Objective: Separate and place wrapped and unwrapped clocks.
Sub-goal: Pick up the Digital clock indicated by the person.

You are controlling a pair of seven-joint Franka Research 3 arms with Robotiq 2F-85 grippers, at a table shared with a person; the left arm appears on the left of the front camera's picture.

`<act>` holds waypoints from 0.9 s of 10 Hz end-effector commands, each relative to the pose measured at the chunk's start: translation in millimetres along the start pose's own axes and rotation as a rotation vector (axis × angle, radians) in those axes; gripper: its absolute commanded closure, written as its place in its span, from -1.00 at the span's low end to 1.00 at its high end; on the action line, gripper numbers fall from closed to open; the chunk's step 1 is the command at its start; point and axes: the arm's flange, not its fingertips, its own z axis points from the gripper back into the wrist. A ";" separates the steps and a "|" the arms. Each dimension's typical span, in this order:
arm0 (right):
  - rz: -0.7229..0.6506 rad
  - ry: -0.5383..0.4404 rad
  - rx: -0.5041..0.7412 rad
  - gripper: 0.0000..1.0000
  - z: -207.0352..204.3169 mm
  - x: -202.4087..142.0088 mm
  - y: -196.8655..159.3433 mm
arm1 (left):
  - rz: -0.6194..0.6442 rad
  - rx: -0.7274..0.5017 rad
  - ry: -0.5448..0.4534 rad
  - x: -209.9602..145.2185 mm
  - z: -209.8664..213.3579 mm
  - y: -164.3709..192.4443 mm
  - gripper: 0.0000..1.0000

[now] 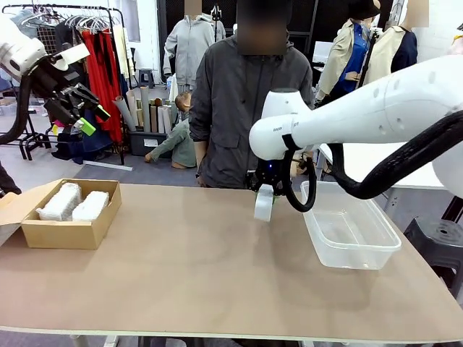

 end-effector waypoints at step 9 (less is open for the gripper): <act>0.275 -0.165 -0.138 1.00 148.9 -82.2 14.4 | -0.001 -0.003 0.008 0.1 0.0 -0.9 -1.00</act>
